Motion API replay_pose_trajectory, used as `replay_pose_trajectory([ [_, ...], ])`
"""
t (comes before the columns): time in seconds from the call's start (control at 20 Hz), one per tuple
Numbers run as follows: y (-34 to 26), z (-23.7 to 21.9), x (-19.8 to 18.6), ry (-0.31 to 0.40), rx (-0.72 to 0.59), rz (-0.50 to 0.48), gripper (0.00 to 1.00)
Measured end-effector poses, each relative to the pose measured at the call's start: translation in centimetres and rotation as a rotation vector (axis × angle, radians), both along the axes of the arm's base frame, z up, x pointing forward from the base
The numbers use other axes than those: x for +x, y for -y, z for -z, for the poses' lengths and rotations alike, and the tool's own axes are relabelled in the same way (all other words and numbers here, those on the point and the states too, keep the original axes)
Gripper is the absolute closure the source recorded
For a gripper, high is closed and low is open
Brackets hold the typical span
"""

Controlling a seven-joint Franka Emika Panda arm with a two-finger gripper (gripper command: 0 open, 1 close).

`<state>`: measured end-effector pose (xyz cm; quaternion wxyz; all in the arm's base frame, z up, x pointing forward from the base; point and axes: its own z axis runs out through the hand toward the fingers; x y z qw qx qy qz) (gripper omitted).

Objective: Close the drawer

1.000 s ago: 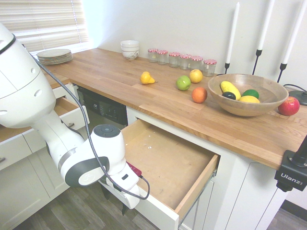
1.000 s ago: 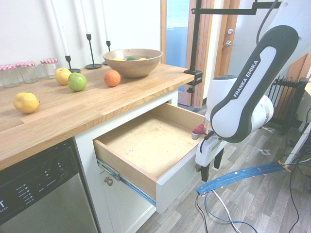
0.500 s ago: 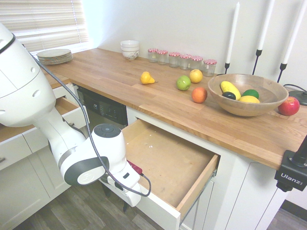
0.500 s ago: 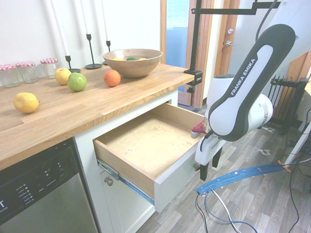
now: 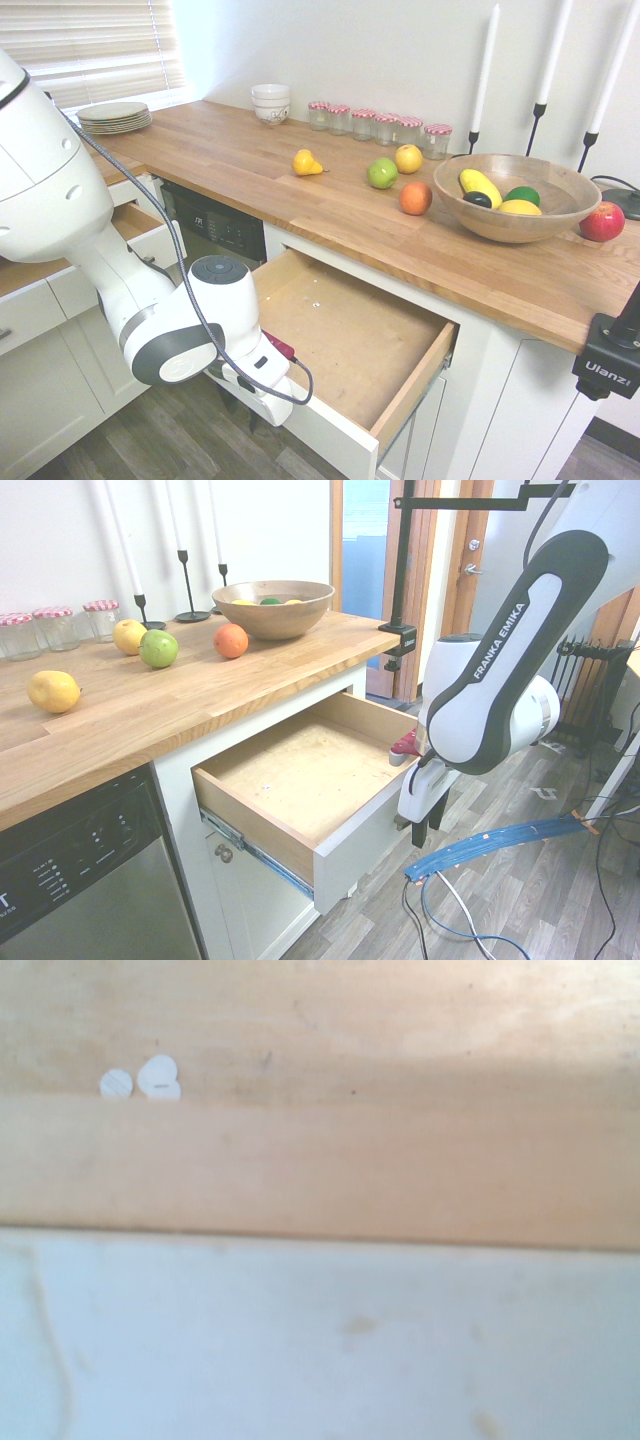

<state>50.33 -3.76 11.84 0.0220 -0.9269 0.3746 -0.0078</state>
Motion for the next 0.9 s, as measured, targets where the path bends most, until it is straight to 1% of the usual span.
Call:
replay_pose_trajectory([
  [0.9, 0.41, -0.42, 0.55, 0.014, -0.003, 0.010, 1.00],
])
